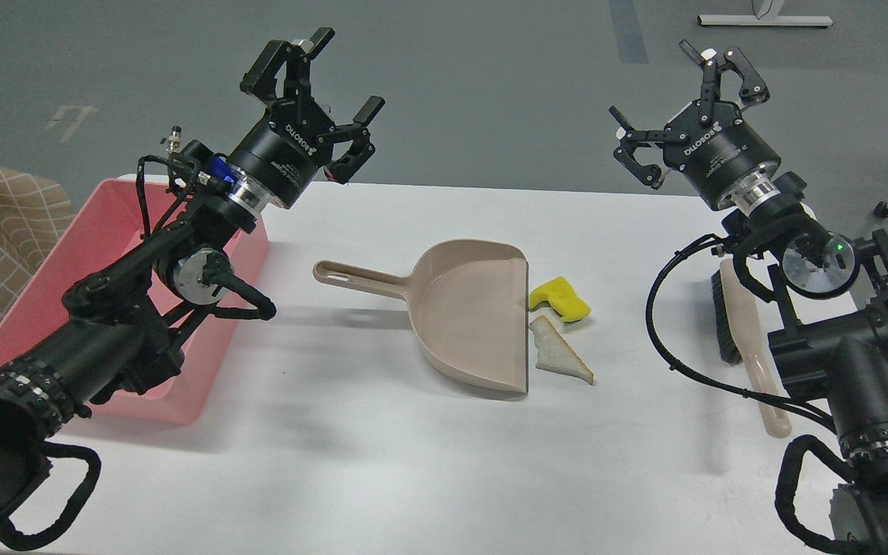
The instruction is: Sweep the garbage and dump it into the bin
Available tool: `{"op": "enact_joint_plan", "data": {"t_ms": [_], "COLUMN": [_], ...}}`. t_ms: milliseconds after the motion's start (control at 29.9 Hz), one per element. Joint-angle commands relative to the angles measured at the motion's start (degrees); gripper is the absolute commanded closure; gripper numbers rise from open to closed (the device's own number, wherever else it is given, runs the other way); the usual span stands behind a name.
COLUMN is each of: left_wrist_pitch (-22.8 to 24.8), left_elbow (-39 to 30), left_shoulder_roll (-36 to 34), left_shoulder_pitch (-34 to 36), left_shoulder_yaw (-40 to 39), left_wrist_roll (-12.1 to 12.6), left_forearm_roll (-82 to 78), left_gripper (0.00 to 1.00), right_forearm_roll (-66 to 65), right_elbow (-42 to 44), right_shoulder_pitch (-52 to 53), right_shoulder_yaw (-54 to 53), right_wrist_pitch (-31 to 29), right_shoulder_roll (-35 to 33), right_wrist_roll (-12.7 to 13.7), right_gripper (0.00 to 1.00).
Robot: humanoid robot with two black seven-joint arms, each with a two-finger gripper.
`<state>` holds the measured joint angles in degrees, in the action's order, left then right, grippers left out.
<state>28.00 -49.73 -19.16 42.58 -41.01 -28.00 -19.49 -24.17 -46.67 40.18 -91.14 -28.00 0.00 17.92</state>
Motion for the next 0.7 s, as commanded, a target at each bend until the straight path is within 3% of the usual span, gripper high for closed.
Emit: {"op": "enact_joint_plan", "data": {"t_ms": [0,201,368,535,669], "left_wrist_pitch": [0.00,-1.98,-9.88,-21.12,-26.76], "left_elbow": [-2.82,-10.37,-19.86,-31.02,-37.71], "left_shoulder_roll": [-1.84,-7.03,-11.34,-14.50,-16.17], "left_shoulder_pitch": [-0.39,-2.76,-7.59,-14.44,-19.02], "left_shoulder_yaw": [0.67,1.02,1.02,1.11,1.99], "left_wrist_roll": [0.00,0.00,0.00,0.00,0.00], "left_forearm_roll": [-0.37,-2.13,-8.01,-14.60,-17.34], "left_gripper": [0.02,0.02,0.02,0.02,0.02], "right_forearm_roll": [0.00,0.00,0.00,0.00,0.00], "right_elbow": [0.00,0.00,-0.09,-0.09,-0.09], "right_shoulder_pitch": [-0.02,-0.11,-0.02,-0.02,-0.02], "right_shoulder_yaw": [0.09,0.09,0.09,0.09,0.09], "right_wrist_pitch": [0.00,0.00,0.00,0.00,0.00], "right_shoulder_roll": [0.00,0.00,0.00,0.00,0.00], "right_wrist_roll": [0.01,0.01,0.01,0.01,0.01], "right_gripper": [0.00,0.00,0.00,0.00,0.00]}}
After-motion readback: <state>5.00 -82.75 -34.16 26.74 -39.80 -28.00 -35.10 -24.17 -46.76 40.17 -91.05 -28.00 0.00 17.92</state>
